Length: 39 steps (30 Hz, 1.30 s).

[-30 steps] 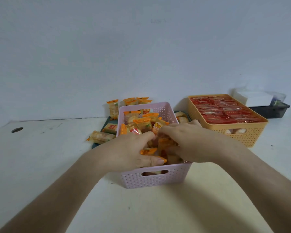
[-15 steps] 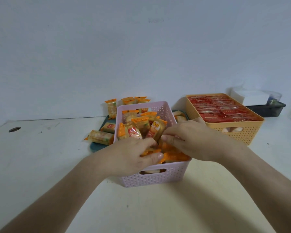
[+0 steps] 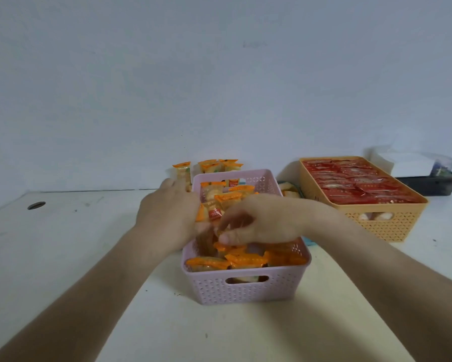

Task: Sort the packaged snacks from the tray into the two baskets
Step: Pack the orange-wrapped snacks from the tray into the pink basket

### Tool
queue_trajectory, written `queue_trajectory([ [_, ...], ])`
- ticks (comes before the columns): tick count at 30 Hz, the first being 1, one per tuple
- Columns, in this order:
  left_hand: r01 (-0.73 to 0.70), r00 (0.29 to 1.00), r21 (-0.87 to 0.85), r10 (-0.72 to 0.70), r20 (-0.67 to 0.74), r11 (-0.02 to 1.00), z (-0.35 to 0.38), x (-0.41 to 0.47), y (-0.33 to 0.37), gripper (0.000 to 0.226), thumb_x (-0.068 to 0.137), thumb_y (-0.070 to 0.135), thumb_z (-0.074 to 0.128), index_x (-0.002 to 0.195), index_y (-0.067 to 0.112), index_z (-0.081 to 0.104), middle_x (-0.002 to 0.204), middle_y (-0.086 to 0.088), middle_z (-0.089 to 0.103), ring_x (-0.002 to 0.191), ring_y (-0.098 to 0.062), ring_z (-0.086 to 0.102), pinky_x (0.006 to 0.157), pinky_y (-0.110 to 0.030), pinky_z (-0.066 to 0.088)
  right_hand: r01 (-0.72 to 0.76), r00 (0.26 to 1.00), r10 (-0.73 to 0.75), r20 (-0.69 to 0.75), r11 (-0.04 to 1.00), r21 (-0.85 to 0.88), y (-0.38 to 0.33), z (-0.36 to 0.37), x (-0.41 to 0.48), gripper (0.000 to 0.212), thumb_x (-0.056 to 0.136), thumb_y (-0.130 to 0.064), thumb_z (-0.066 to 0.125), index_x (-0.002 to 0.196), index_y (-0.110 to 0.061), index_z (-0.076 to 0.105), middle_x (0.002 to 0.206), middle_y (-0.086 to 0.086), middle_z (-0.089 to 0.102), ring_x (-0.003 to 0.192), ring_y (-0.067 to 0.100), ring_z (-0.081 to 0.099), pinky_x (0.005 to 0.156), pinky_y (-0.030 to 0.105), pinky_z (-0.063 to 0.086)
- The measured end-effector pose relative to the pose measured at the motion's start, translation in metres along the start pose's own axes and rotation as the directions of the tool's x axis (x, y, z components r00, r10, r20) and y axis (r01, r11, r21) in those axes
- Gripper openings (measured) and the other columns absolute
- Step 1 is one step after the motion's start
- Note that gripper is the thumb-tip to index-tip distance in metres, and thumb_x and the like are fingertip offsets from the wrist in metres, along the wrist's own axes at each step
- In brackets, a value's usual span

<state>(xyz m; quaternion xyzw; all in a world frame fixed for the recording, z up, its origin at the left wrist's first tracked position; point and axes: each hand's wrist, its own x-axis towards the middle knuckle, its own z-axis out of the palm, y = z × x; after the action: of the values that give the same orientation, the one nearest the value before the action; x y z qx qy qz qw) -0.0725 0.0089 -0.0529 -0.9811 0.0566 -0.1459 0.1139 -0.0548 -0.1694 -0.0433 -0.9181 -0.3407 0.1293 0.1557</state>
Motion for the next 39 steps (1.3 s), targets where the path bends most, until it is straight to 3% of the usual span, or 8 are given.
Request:
queue_trajectory([
  [3,-0.037,0.999,-0.01,0.037,-0.006,0.999,0.003,0.001,0.0,0.035,0.084,0.048,0.058,0.109,0.023,0.064,0.097,0.0,0.037,0.111,-0.021,0.042,0.071,-0.031,0.039,0.037,0.996,-0.032,0.088,0.997,-0.061,-0.005,0.009,0.003,0.04,0.091,-0.049,0.056,0.127,-0.033,0.06,0.121,-0.007,0.065,0.107,0.013,0.059,0.096,0.029,0.044],
  [8,-0.069,0.994,-0.304,0.091,0.057,0.95,0.009,0.002,-0.004,0.04,0.077,0.032,0.069,0.117,0.032,0.065,0.115,0.002,0.054,0.112,-0.018,0.042,0.091,-0.032,0.044,0.028,0.992,-0.052,-0.117,0.979,-0.2,-0.001,0.006,-0.003,0.026,0.095,-0.031,0.055,0.117,-0.026,0.067,0.112,-0.009,0.067,0.1,0.011,0.058,0.085,0.023,0.044],
  [12,-0.11,0.99,-0.39,0.137,0.041,0.914,0.003,-0.005,-0.013,0.031,0.077,0.025,0.069,0.101,0.044,0.064,0.097,0.011,0.06,0.101,-0.018,0.055,0.092,-0.036,0.046,-0.038,0.966,0.024,-0.259,0.998,-0.048,0.005,0.003,-0.011,0.019,0.091,-0.035,0.061,0.108,-0.028,0.055,0.102,-0.006,0.069,0.092,0.013,0.062,0.079,0.03,0.053],
  [17,-0.232,0.911,-0.49,0.364,0.194,0.84,-0.002,-0.018,-0.013,0.025,0.084,0.049,0.063,0.109,0.044,0.061,0.097,0.022,0.058,0.096,-0.003,0.055,0.084,-0.023,0.05,-0.055,0.982,0.042,-0.183,0.996,-0.069,0.005,0.01,-0.019,0.026,0.089,-0.047,0.061,0.108,-0.033,0.05,0.11,-0.011,0.058,0.094,0.009,0.057,0.081,0.028,0.052],
  [22,-0.3,0.895,-0.461,0.413,0.167,0.835,0.014,-0.015,-0.01,0.053,0.069,0.091,0.029,0.099,0.054,0.053,0.097,0.025,0.058,0.107,-0.011,0.048,0.09,-0.037,0.047,-0.059,0.998,0.053,-0.043,0.987,-0.149,-0.006,0.013,-0.023,0.042,0.093,-0.05,0.051,0.125,-0.023,0.049,0.115,-0.006,0.056,0.101,0.013,0.051,0.085,0.027,0.044],
  [28,-0.206,0.912,-0.495,0.35,0.217,0.844,0.023,-0.012,-0.012,0.069,0.057,0.095,0.04,0.111,0.054,0.058,0.113,0.025,0.056,0.12,-0.015,0.038,0.101,-0.041,0.039,-0.077,0.994,0.082,0.073,0.994,-0.078,-0.001,0.008,-0.02,0.054,0.083,-0.06,0.06,0.124,-0.025,0.058,0.106,-0.014,0.054,0.098,0.01,0.053,0.081,0.022,0.041],
  [35,-0.211,0.905,-0.506,0.363,0.222,0.836,0.022,-0.009,-0.013,0.061,0.047,0.097,0.04,0.092,0.059,0.057,0.109,0.023,0.057,0.117,-0.016,0.036,0.103,-0.043,0.037,-0.028,0.993,0.038,0.112,0.996,-0.087,0.0,0.0,-0.025,0.051,0.086,-0.037,0.068,0.134,-0.029,0.052,0.128,-0.011,0.057,0.114,0.011,0.054,0.098,0.03,0.046],
  [39,-0.282,0.896,-0.425,0.394,0.205,0.86,0.015,-0.011,-0.008,0.065,0.066,0.085,0.035,0.093,0.036,0.067,0.099,0.017,0.065,0.112,-0.005,0.044,0.118,-0.043,0.003,-0.024,0.994,0.033,0.106,0.996,-0.089,-0.003,0.002,-0.026,0.051,0.087,-0.043,0.064,0.134,-0.027,0.051,0.126,-0.01,0.058,0.114,0.012,0.054,0.096,0.028,0.046],
])
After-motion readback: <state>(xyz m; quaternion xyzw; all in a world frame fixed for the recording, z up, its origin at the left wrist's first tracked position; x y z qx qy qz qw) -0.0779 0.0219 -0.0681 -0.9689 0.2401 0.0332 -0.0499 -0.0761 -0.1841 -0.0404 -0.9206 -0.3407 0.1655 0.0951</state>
